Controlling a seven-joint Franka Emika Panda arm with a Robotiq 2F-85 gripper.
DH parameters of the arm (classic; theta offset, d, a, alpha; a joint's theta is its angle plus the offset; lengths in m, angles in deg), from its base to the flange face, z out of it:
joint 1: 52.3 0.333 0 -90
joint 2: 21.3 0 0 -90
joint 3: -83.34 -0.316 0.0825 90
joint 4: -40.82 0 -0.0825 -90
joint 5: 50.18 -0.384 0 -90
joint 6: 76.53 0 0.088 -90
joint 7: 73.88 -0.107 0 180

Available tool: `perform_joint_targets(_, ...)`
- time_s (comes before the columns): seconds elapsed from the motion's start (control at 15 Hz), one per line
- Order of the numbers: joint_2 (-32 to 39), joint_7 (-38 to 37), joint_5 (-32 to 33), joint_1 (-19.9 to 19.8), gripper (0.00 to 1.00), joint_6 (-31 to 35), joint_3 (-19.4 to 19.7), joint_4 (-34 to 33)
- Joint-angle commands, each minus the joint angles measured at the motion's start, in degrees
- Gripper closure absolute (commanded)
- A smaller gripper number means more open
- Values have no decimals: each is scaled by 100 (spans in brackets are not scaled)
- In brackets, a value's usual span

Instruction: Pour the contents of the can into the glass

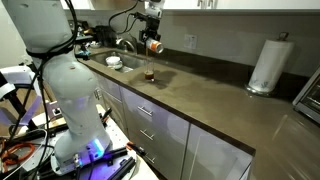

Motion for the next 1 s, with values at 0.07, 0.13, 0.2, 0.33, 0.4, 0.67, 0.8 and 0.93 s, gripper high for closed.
perform_joint_targets(0.07,-49,-245,284,50,74,-241,-13,-129)
perform_joint_targets(0.13,-20,-299,305,71,74,-250,-37,-161)
perform_joint_targets(0.2,-18,-316,321,74,74,-254,-43,-166)
perform_joint_targets(0.33,13,-371,353,96,74,-246,-82,-197)
perform_joint_targets(0.4,24,-404,364,109,74,-240,-104,-214)
perform_joint_targets(0.67,44,-487,375,170,74,-230,-156,-277)
perform_joint_targets(0.8,45,-500,402,195,74,-239,-163,-302)
perform_joint_targets(0.93,54,-512,450,209,74,-234,-168,-319)
